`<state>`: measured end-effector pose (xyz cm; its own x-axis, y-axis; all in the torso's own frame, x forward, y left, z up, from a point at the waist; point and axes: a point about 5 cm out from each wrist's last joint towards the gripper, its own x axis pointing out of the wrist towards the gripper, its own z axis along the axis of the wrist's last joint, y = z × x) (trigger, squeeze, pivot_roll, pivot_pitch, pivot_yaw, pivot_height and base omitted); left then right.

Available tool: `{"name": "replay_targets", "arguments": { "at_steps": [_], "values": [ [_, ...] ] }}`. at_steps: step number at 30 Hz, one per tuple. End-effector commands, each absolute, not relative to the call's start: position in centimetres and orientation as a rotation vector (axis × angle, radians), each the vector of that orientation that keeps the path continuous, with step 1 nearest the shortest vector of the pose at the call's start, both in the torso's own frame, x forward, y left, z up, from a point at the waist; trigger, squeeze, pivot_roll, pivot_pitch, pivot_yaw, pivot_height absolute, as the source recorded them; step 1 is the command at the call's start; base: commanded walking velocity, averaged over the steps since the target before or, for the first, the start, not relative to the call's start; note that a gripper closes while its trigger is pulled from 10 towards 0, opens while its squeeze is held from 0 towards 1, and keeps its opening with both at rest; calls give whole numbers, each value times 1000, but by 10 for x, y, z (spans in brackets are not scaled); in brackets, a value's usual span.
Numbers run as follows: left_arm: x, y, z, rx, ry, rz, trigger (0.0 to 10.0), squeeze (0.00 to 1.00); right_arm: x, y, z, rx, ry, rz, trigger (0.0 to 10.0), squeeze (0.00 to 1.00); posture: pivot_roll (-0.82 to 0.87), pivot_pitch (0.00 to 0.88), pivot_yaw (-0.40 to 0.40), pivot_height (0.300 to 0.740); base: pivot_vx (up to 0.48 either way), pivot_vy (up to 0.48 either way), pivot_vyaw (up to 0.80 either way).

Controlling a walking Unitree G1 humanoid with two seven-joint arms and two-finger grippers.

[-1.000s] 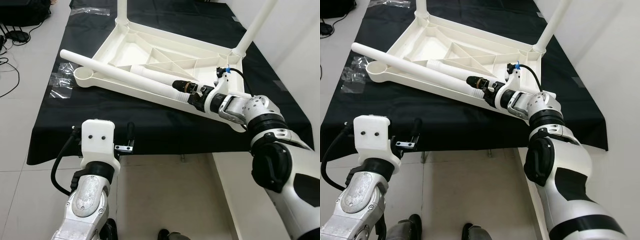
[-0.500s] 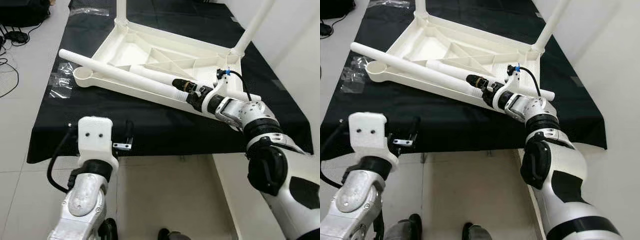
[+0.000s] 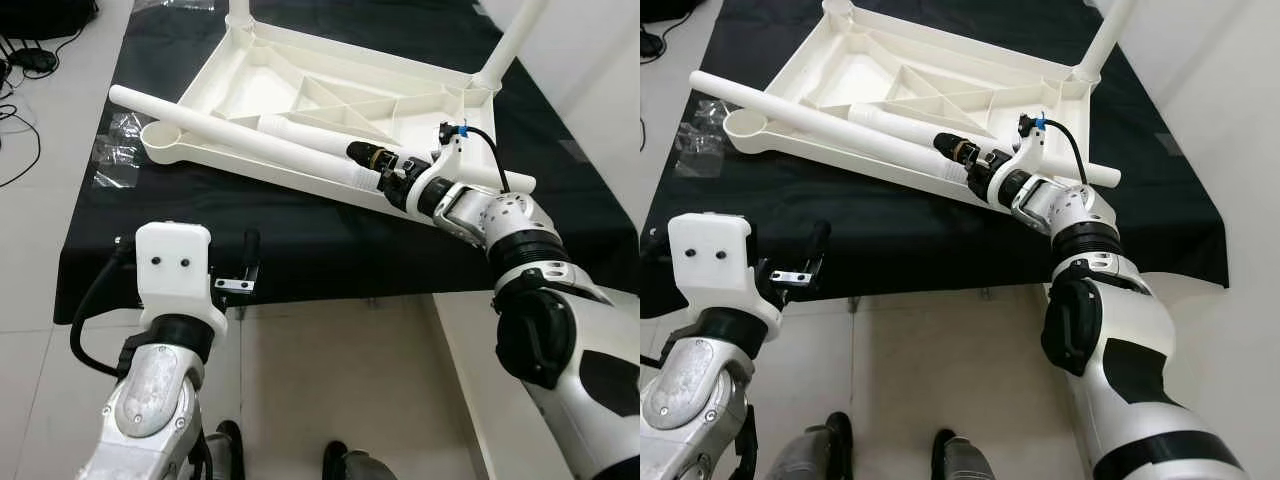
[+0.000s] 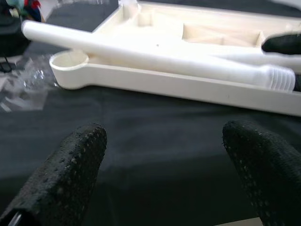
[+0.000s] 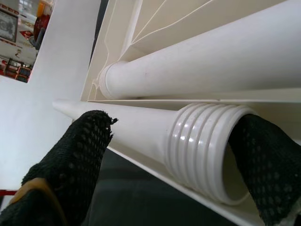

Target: Building children table

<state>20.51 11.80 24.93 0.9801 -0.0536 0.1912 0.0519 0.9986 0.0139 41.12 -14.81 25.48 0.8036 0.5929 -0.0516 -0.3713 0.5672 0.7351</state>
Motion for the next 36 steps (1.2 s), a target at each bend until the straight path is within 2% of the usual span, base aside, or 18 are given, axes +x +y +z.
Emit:
{"name": "replay_targets", "arguments": {
  "at_steps": [1,21,22,36],
  "values": [
    [200,117,253,-4,-194,-69,10000,0,400,-140,198,787,540,516,10000,0,112,475,-107,740,0,0,0],
    [200,120,255,19,-186,-75,10000,0,392,-129,185,856,594,586,10000,0,137,497,-89,740,0,0,0],
    [200,120,255,18,-184,-77,10000,0,392,-129,184,849,598,591,0,0,137,497,-89,740,0,0,0],
    [203,128,256,31,-170,-66,10000,0,394,-133,190,841,566,583,0,0,135,480,-100,740,0,0,0]
  ]
}}
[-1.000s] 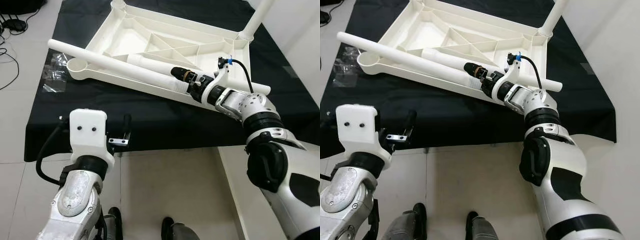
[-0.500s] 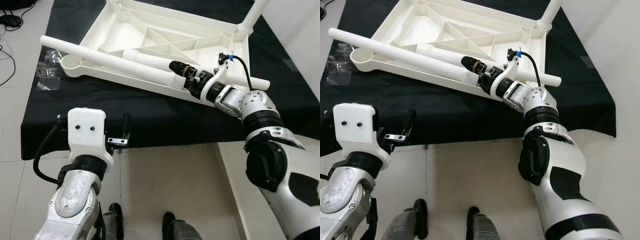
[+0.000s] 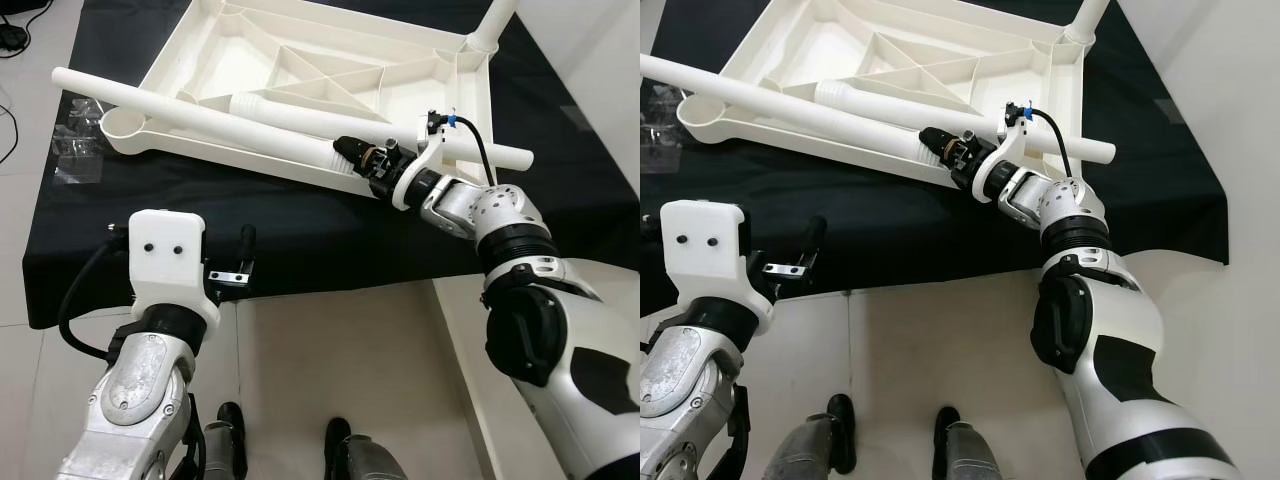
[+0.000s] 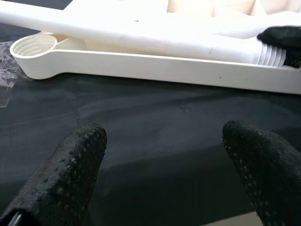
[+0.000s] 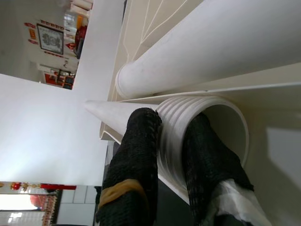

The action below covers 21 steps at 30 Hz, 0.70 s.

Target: Building children table

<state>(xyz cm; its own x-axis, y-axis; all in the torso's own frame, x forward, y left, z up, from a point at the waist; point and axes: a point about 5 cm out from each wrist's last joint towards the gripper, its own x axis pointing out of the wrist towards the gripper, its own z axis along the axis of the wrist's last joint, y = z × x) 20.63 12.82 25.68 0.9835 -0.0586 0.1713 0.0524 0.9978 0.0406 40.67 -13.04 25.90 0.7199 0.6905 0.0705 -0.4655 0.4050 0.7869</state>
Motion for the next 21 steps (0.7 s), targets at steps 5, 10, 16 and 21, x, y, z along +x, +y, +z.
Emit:
{"name": "replay_targets", "arguments": {
  "at_steps": [5,10,16,21],
  "values": [
    [204,134,257,44,-160,-59,10000,0,395,-131,200,909,493,671,0,0,143,469,-93,740,0,0,0],
    [204,136,257,50,-158,-60,10000,0,394,-127,209,931,455,764,0,0,144,466,-90,740,0,0,0],
    [205,136,259,53,-163,-66,10000,0,392,-126,232,991,335,950,0,0,146,446,-88,740,0,0,0],
    [206,136,260,52,-170,-67,10000,0,392,-133,254,1031,208,1046,0,0,141,440,-88,740,0,0,0]
  ]
}}
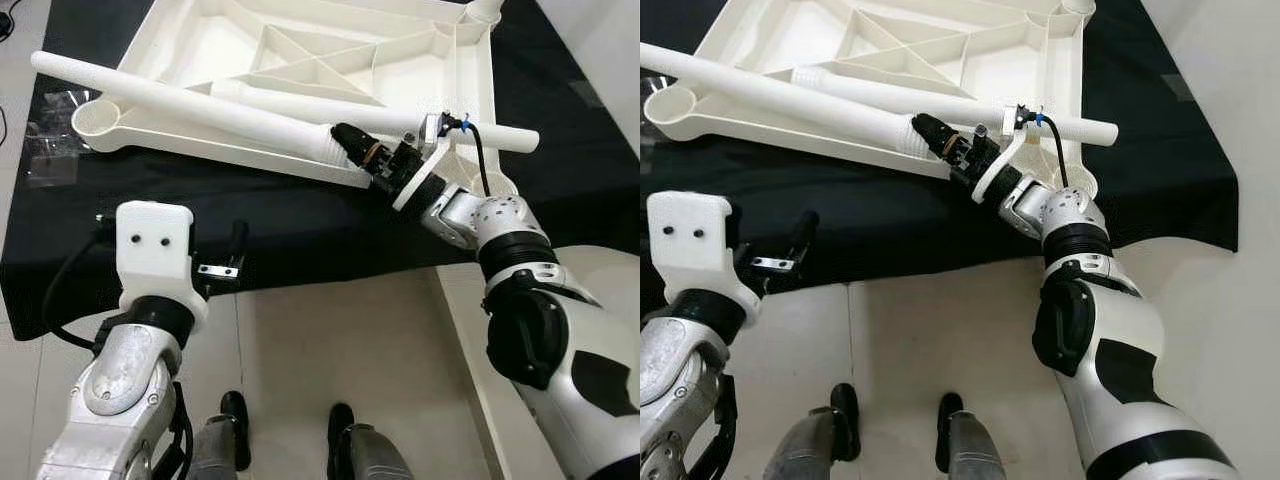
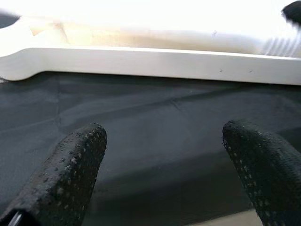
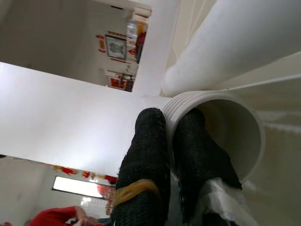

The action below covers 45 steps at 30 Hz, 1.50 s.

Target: Building children table

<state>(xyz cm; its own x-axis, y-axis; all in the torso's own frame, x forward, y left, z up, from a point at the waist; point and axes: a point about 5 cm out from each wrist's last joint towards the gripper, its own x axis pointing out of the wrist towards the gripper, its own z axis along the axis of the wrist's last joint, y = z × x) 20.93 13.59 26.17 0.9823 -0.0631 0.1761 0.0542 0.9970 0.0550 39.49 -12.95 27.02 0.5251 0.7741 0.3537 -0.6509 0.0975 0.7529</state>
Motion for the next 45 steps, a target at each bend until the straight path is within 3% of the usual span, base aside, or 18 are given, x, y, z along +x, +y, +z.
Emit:
{"name": "replay_targets", "arguments": {
  "at_steps": [1,22,34,35,39,44,45],
  "values": [
    [206,136,260,52,-170,-67,10000,0,392,-133,254,1031,208,1046,0,0,141,440,-88,740,0,0,0],
    [214,138,262,59,-190,-60,10000,0,379,-149,307,1056,-55,1373,0,0,127,392,-97,740,0,0,0],
    [226,156,276,72,-256,-15,10000,0,380,-159,315,1073,-130,1340,0,0,132,377,-92,740,0,0,0],
    [235,156,282,70,-293,-9,10000,1000,379,-158,313,1069,-118,1349,0,0,131,375,-84,740,0,0,0],
    [255,162,296,63,-388,23,10000,1000,378,-156,309,1070,-96,1371,0,0,134,367,-85,740,0,0,0],
    [281,167,305,-86,-411,-8,10000,1000,377,-152,306,1081,-80,1381,0,0,124,363,-81,740,0,0,0],
    [287,170,309,-172,-423,-19,10000,0,377,-150,305,1082,-75,1392,0,0,123,359,-83,740,0,0,0]
  ]
}}
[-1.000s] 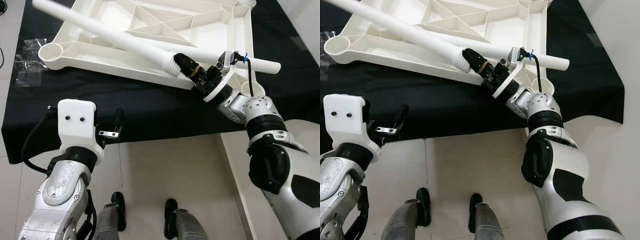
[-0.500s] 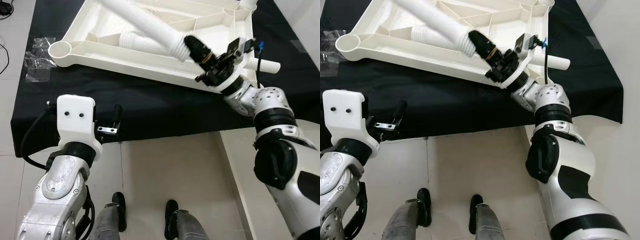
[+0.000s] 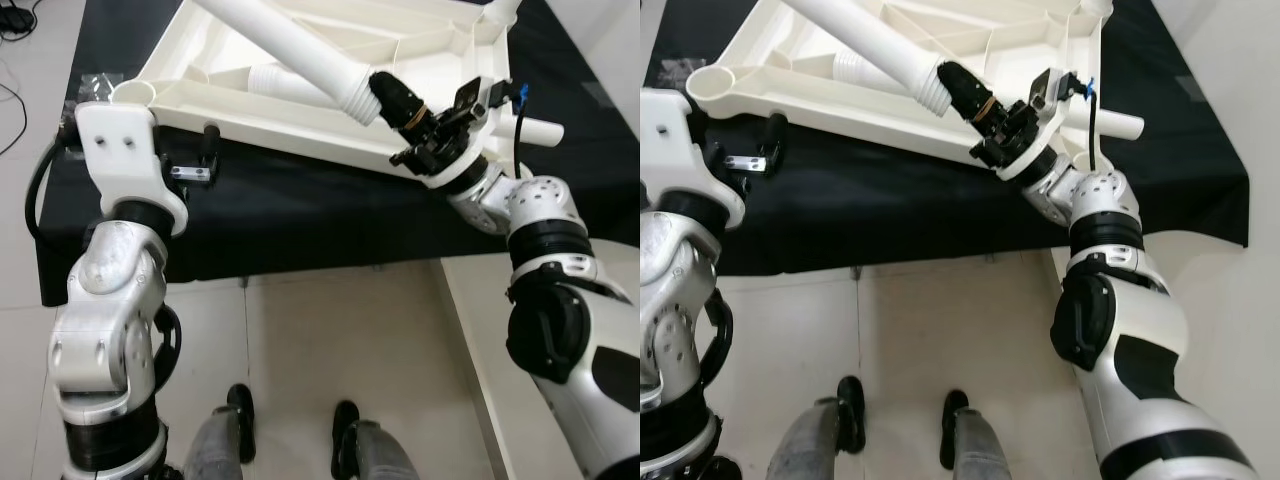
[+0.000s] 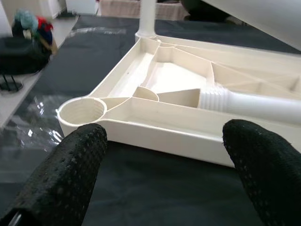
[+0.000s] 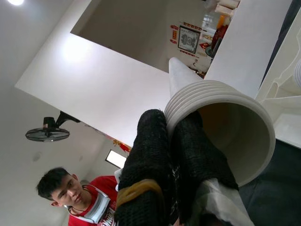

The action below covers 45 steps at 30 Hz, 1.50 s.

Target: Building children table

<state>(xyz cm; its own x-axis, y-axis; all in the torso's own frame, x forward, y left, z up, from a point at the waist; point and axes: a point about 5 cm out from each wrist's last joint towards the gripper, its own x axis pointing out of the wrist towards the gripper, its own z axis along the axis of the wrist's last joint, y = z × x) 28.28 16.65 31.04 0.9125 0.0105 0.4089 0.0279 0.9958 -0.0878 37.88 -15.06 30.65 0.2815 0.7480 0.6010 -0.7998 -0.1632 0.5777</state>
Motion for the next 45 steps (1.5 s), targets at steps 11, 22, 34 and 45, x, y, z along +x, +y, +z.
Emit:
{"name": "replay_targets", "arguments": {
  "at_steps": [11,22,34,45],
  "values": [
    [312,177,324,-512,-513,-171,10000,0,374,-144,301,1068,-41,1429,0,0,113,361,-83,740,0,0,0],
    [310,156,330,-506,-499,-467,10000,0,374,-140,300,1063,-22,1441,0,0,113,366,-85,740,0,0,0],
    [323,174,349,-499,-578,-461,10000,0,370,-138,300,1055,-9,1491,0,0,107,366,-83,740,0,0,0],
    [321,169,369,-489,-637,-546,10000,0,366,-134,298,1063,8,1534,0,0,103,363,-83,740,0,0,0]
  ]
}}
